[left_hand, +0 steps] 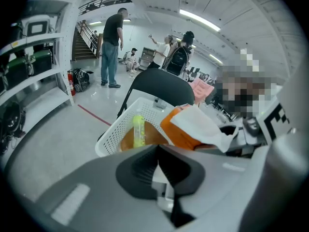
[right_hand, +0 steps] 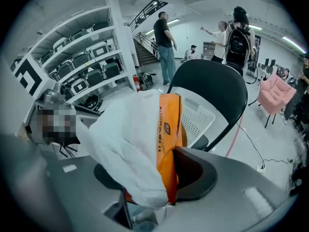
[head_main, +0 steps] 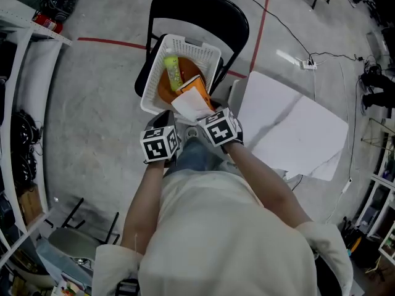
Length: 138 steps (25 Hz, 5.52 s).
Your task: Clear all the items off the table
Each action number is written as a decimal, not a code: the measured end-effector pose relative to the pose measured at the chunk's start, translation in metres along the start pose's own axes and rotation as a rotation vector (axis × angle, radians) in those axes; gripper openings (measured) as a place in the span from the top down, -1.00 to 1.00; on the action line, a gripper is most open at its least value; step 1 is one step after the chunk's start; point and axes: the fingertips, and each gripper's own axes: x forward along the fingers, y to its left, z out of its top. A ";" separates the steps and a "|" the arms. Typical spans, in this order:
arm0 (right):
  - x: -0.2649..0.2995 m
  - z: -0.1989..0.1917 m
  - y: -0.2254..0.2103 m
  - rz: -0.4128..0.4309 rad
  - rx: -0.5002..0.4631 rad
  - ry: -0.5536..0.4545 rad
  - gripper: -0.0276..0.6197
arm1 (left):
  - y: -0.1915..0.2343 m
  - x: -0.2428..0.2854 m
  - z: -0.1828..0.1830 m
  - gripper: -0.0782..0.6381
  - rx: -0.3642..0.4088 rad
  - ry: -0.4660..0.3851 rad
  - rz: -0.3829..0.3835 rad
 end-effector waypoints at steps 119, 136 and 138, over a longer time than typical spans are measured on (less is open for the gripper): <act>-0.198 -0.156 -0.122 -0.417 0.502 -0.220 0.92 | -0.274 0.013 -0.047 0.76 0.501 0.132 -0.438; -0.286 -0.257 -0.137 -0.545 0.634 -0.288 0.92 | -0.377 -0.013 -0.108 0.76 0.608 0.140 -0.549; -0.293 -0.268 -0.137 -0.555 0.641 -0.292 0.92 | -0.386 -0.016 -0.115 0.76 0.621 0.143 -0.558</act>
